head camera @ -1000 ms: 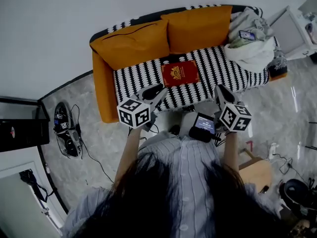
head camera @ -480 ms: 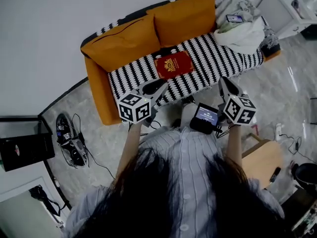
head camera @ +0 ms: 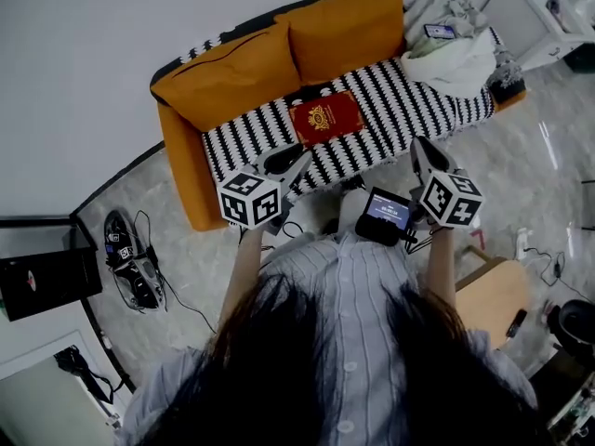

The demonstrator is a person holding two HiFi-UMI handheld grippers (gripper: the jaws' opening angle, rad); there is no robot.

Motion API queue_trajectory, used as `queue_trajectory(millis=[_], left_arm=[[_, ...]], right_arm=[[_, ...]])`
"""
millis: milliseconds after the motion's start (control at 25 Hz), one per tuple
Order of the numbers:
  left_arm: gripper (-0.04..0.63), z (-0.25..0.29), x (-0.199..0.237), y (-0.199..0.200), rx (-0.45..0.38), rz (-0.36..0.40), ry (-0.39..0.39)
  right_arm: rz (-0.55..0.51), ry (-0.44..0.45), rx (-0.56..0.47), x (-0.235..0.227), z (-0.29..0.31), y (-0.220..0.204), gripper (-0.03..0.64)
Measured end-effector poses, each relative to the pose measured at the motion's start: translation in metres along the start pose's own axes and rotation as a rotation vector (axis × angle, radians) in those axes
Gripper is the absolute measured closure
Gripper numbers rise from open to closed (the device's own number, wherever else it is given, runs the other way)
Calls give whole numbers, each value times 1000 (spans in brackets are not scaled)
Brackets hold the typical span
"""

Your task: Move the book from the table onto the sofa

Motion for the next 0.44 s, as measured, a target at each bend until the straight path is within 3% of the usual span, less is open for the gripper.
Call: queue_trajectory(millis=[440], left_arm=[[502,-6,19,-10,-18,-73,59]], right_arm=[[-12,-6,39,-2,-4,-11,571]])
Point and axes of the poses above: the fingertips, and each gripper's own axes: z forward along the fingers, x to its left, y out of its top, the point moved 6 cm from there along -z, backward along the fingers, and after that the axes turned 8 degrees about -z, right-handed, at the moved point
